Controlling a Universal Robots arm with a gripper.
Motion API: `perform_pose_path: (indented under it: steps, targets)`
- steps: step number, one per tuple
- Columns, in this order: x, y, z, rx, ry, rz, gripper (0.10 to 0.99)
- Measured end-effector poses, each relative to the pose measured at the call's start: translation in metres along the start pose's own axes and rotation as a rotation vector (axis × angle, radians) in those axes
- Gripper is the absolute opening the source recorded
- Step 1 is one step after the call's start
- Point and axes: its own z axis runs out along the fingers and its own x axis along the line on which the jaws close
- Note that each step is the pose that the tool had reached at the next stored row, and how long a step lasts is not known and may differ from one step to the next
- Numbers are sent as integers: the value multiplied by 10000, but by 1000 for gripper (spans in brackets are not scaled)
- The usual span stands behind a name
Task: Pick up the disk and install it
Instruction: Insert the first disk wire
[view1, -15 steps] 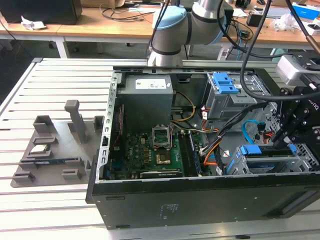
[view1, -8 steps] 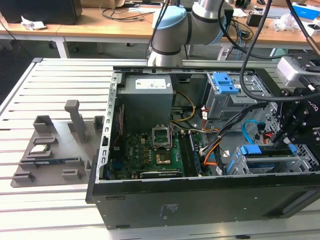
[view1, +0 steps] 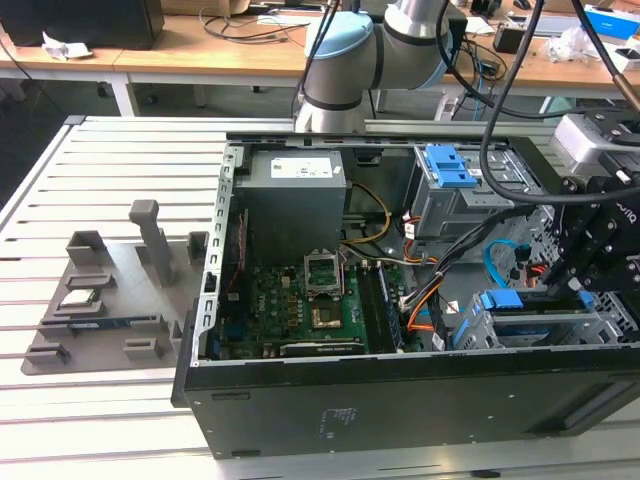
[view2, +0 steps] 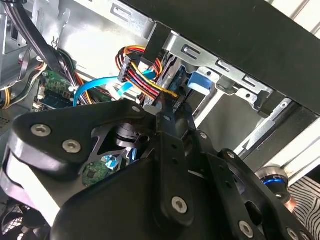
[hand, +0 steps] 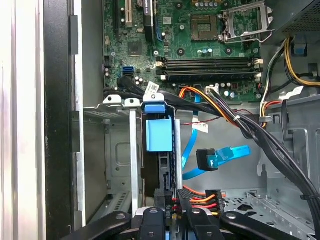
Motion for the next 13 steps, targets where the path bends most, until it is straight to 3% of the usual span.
perform_pose_path:
  steps: [3,5,6,11,13]
  targets:
    - [-41,9,-115,2,-2,2,239]
    - [-66,19,-261,2,1,1,106]
    - [-65,23,-341,1,1,1,106]
    - [-65,32,-492,2,2,1,106]
    - [-64,33,-504,1,-1,1,106]
